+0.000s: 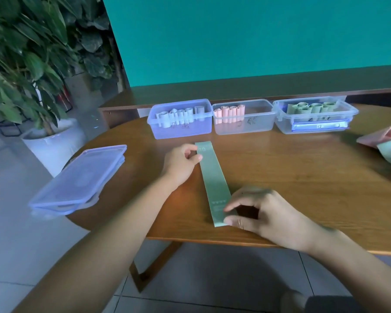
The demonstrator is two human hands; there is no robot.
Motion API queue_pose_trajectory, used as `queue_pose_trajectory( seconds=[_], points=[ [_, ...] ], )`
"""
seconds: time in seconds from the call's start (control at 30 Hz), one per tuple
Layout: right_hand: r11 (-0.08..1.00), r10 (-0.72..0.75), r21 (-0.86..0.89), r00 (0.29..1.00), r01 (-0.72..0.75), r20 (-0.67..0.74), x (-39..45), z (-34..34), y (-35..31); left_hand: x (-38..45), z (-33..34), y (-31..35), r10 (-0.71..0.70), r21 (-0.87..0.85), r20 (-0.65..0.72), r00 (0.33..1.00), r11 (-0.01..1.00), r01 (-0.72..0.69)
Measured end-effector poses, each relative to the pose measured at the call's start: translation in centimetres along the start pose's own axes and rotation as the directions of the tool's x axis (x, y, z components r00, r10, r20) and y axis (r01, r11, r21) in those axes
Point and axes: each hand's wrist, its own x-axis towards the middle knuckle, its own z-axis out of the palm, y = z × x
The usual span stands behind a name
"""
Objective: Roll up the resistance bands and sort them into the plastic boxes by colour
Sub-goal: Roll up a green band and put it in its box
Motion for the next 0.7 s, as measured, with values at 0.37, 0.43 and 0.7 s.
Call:
queue_pose_trajectory(
  seconds=[0.37, 0.43, 0.7],
  points=[
    [0.997, -0.050, 0.055, 0.999, 0.051, -0.017, -1.2, -0.3, -0.1, -17.0, -3.2, 3.0, 0.313, -0.018, 0.142, 0.939, 0.949, -0.314],
    [0.997, -0.054, 0.046, 0.998, 0.055, -0.018, -1.2, -0.2, 0.1, -17.2, -3.1, 2.7, 0.347, 0.056, 0.163, 0.924, 0.931, -0.360],
    [0.996, 0.071, 0.045, 0.997, -0.073, 0.036, -0.4, -0.2, 0.4, -16.6, -2.3, 2.3, 0.404, 0.216, 0.135, 0.905, 0.879, -0.425]
  ],
)
